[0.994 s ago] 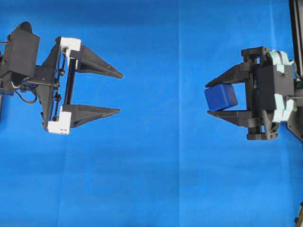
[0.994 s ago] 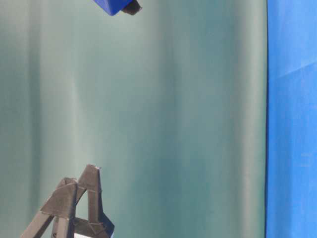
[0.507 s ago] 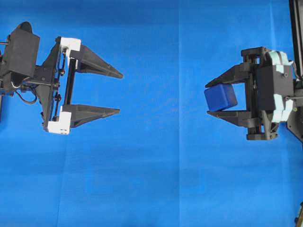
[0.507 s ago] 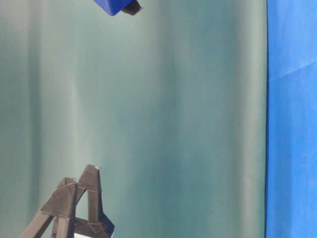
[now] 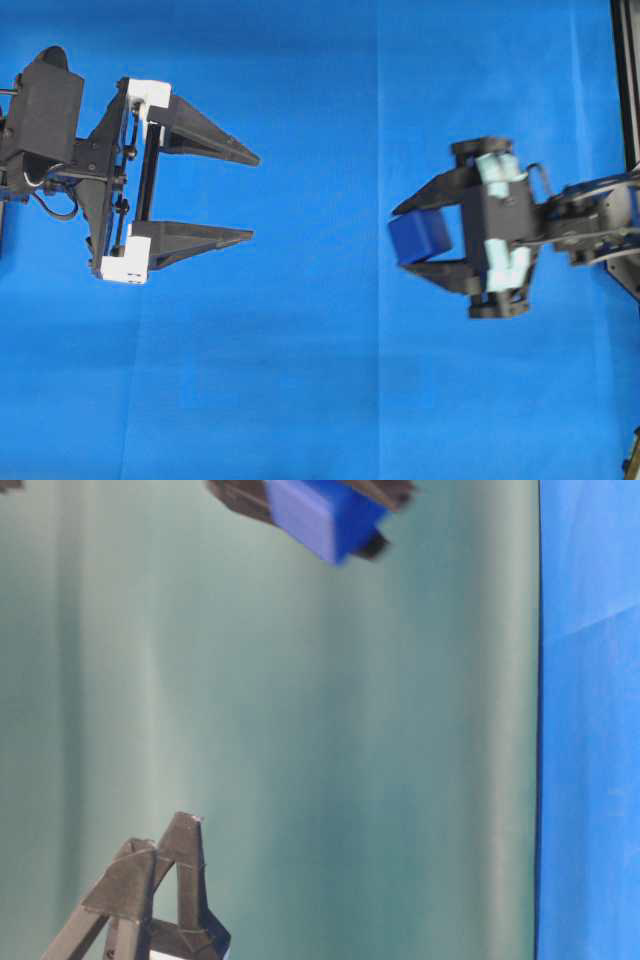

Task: Handover the blue block to the right arm after grasping it with the left arm, then place it in the designated position.
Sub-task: 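Move the right gripper to table centre and lower the cube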

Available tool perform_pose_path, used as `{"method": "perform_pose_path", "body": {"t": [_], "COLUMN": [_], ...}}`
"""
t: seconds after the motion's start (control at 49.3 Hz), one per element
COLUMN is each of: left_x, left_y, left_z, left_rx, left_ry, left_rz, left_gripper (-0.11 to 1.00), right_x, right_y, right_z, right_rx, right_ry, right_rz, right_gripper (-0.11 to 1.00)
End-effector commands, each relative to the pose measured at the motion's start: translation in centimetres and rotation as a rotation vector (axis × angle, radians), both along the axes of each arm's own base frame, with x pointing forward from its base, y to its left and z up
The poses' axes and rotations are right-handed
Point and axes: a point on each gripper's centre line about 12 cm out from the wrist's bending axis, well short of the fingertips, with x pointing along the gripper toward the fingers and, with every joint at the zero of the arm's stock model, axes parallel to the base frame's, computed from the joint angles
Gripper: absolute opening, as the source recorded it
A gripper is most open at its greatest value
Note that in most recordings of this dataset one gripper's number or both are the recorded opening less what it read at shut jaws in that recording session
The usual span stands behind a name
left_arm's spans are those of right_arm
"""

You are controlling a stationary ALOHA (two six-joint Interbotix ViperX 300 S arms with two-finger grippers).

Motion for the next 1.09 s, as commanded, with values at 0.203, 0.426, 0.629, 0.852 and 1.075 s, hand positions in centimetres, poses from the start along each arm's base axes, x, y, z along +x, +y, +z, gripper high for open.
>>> {"method": "perform_pose_path", "body": {"t": [0.203, 0.426, 0.629, 0.852, 1.075], "left_x": [-0.1, -0.1, -0.1, -0.1, -0.1], "left_y": [0.0, 0.0, 0.0, 0.0, 0.0], "left_z": [1.0, 0.9, 0.9, 0.9, 0.8], "left_rx": [-0.002, 0.0, -0.002, -0.002, -0.002], "left_ry": [-0.032, -0.031, -0.028, -0.029, -0.026], "left_rz": [-0.002, -0.002, -0.002, -0.002, -0.002], "left_gripper": [0.93, 0.93, 0.93, 0.93, 0.93], "right_x": [2.7, 4.2, 5.1, 6.1, 7.1], "right_y": [0.9, 0.4, 0.4, 0.3, 0.2], "right_z": [-4.1, -8.4, -11.1, -13.3, -15.2], "right_rx": [0.082, 0.156, 0.206, 0.252, 0.275], "right_ry": [0.015, 0.038, 0.023, 0.026, 0.036], "right_rz": [0.012, -0.009, 0.009, -0.005, -0.016], "right_gripper": [0.45, 0.45, 0.45, 0.45, 0.45]}}
